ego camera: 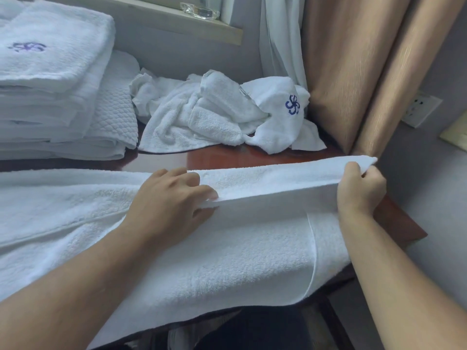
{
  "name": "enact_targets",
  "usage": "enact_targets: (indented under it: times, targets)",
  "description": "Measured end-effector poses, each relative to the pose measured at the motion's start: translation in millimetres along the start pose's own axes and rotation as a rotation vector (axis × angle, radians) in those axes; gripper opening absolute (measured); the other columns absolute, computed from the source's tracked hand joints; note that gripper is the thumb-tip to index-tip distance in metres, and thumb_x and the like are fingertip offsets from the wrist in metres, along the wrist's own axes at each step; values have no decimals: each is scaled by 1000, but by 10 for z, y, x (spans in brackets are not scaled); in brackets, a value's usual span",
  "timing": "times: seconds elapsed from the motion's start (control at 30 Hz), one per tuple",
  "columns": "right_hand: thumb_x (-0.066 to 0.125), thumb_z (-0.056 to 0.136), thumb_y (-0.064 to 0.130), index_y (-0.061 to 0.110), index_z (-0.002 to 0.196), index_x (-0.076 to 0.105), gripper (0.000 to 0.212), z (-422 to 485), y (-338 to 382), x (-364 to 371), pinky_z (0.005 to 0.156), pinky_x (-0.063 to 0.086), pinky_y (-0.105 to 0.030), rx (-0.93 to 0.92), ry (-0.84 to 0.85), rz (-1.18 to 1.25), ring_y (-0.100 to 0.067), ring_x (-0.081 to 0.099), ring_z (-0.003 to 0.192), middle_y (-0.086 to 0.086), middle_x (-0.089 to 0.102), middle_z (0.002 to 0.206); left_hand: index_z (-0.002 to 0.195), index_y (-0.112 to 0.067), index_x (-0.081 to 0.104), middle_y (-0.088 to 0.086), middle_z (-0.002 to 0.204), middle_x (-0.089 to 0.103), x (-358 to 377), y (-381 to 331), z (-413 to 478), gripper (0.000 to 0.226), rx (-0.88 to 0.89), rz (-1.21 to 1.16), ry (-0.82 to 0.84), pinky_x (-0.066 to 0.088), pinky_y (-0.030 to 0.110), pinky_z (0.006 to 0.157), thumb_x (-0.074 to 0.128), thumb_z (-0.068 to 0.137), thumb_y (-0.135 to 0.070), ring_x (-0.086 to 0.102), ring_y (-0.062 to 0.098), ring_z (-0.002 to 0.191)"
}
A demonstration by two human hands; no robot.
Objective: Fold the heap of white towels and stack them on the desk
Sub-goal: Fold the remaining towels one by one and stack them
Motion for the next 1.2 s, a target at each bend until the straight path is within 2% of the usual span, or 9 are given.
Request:
enact_targets:
  times: [0.13, 0.2, 0.27, 0.47, 0.57, 0.7, 0.87, 1.07, 1.2]
  targets:
    - [50, 74, 12, 14, 63, 29, 24, -68, 56, -60, 56, 21, -32, -156, -93, 27, -15, 23, 58, 4, 29, 58, 82, -27, 77, -6, 65, 50, -23, -26, -2, 13, 49, -46, -21, 35, 29, 57, 71, 83, -39, 53, 26, 63]
    - [47, 72, 9, 15, 64, 30, 20, -80, 56, -60, 59, 27, -30, -158, -50, 17, -16, 37, 63, 4, 34, 60, 82, -29, 76, -6, 65, 50, -23, -29, -10, 14, 54, -60, 4, 36, 29, 56, 68, 84, -40, 53, 25, 63]
    - [46, 71, 2, 17, 67, 38, 16, -84, 32, -36, 68, 34, -26, -122, -1, -16, -23, 58, 85, -4, 55, 77, 83, -31, 76, -7, 64, 49, -23, -20, -18, 16, 31, -83, 38, 37, 28, 53, 66, 86, -43, 53, 24, 62]
    - [46, 65, -7, 21, 101, 66, 49, -225, 220, -70, 95, 31, -43, -316, -100, -533, -41, 46, 116, -10, 51, 125, 91, -37, 77, -10, 70, 52, -39, -18, -30, 12, 15, -138, 133, 47, 31, 54, 70, 88, -47, 59, 21, 69]
    - [49, 77, 0, 20, 107, 70, 41, -345, 383, 109, 100, 34, -45, -442, 267, -527, -36, 49, 118, -8, 56, 122, 92, -36, 77, -10, 74, 56, -63, -17, -19, 15, 8, -120, 159, 47, 31, 57, 67, 89, -48, 60, 21, 74]
    - [41, 100, 44, 24, 138, 53, 44, -729, 393, 354, 112, 33, -43, -305, 818, -699, -23, 42, 133, 0, 46, 146, 103, -31, 74, -4, 89, 63, -117, 75, -84, 20, -29, 35, 180, 44, 35, 68, 75, 84, -26, 61, 27, 84]
    - [30, 102, 35, 14, 133, 52, 43, -932, 619, 389, 109, 34, -46, -319, 790, -878, -27, 44, 130, -7, 49, 143, 110, -27, 69, 1, 101, 62, -429, 505, -456, 38, -190, 212, 185, 47, 42, 72, 75, 76, -10, 58, 32, 89]
    - [51, 100, 40, 13, 134, 60, 44, -2188, 1447, 683, 113, 33, -39, -678, 1105, -325, -22, 46, 132, -4, 55, 141, 119, -21, 67, 7, 109, 65, -893, 865, -876, 50, -369, 293, 209, 49, 44, 79, 77, 70, -12, 61, 36, 94]
    - [54, 97, 51, 16, 128, 62, 48, -2713, 1639, 813, 107, 36, -40, -896, 1158, -337, -24, 49, 126, -3, 59, 131, 125, -22, 66, 3, 120, 66, -1266, 1162, -1304, 56, -474, 366, 260, 49, 44, 86, 74, 72, -8, 64, 33, 106]
Point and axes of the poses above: each hand's wrist, its own z-axis towards the middle knuckle, its own x-axis out of the palm, y = z × x, the point moved 2 cm from there along z, towards the middle knuckle
